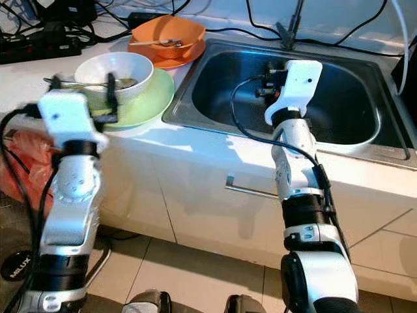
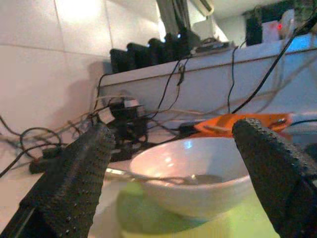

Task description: Kitchen organization

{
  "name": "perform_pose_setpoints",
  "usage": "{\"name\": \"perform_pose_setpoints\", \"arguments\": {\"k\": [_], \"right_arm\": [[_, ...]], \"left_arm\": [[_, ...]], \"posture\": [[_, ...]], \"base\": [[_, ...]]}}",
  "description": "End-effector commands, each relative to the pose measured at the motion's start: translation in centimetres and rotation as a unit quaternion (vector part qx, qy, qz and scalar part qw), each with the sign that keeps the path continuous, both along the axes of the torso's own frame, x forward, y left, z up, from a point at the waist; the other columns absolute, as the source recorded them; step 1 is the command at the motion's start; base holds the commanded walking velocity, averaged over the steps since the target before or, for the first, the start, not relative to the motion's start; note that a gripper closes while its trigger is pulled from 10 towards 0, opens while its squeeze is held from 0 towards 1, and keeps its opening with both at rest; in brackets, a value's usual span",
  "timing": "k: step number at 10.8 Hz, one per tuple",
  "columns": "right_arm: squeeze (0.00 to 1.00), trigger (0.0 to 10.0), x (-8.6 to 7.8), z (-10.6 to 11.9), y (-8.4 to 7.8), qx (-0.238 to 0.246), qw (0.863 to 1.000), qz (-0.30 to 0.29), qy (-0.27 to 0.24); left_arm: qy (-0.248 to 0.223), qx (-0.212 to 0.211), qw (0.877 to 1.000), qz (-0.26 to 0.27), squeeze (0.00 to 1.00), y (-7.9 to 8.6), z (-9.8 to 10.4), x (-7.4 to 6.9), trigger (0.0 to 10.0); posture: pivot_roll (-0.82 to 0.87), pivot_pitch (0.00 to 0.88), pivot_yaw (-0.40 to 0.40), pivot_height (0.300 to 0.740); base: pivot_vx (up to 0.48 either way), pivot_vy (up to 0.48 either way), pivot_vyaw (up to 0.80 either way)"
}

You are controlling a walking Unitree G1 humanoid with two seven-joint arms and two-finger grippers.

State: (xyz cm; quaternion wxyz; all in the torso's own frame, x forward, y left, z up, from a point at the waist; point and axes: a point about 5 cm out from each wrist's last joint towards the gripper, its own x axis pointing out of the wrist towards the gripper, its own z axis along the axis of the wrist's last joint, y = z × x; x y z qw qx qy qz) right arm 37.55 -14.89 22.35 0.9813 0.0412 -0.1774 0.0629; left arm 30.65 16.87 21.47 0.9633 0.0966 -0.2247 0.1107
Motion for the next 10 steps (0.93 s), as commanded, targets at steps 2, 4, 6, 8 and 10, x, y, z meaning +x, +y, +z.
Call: {"name": "perform_pose_setpoints", "arguments": {"k": [2, 4, 6, 8, 10], "right_arm": [[1.0, 10.0, -0.2, -0.1, 0.0, -0.003, 1.0, 0.005, 0.003], [1.0, 10.0, -0.3, -0.3, -0.1, 0.0, 1.0, 0.011, 0.005], [1.0, 10.0, -0.5, -0.5, 0.0, 0.0, 1.0, 0.015, 0.006], [1.0, 10.0, -0.8, -0.5, -0.3, -0.004, 1.0, 0.012, 0.007], [1.0, 10.0, -1.1, -0.7, -0.7, -0.005, 1.0, 0.014, 0.013]], "left_arm": [[-0.002, 0.002, 1.0, 0.02, 0.0, 0.3, 0.0, -0.1, 10.0], [0.0, -0.004, 0.999, 0.044, 0.0, 1.3, -0.1, 0.3, 10.0], [-0.006, 0.02, 0.998, 0.052, 0.0, 1.7, -0.3, 0.6, 10.0], [0.003, 0.018, 0.998, 0.061, 0.0, 2.2, -0.9, 1.1, 10.0], [0.008, -0.001, 0.998, 0.067, 0.0, 2.6, -1.3, 1.8, 10.0]], "posture": [[0.07, 0.083, -0.019, 0.74], [0.07, 0.089, -0.015, 0.74], [0.05, 0.093, -0.013, 0.74], [0.03, 0.102, -0.02, 0.74], [0.02, 0.112, -0.028, 0.74]], "base": [[0.0, 0.0, 0.0], [0.0, 0.0, 0.0], [0.0, 0.0, 0.0], [0.0, 0.0, 0.0], [0.0, 0.0, 0.0]]}}
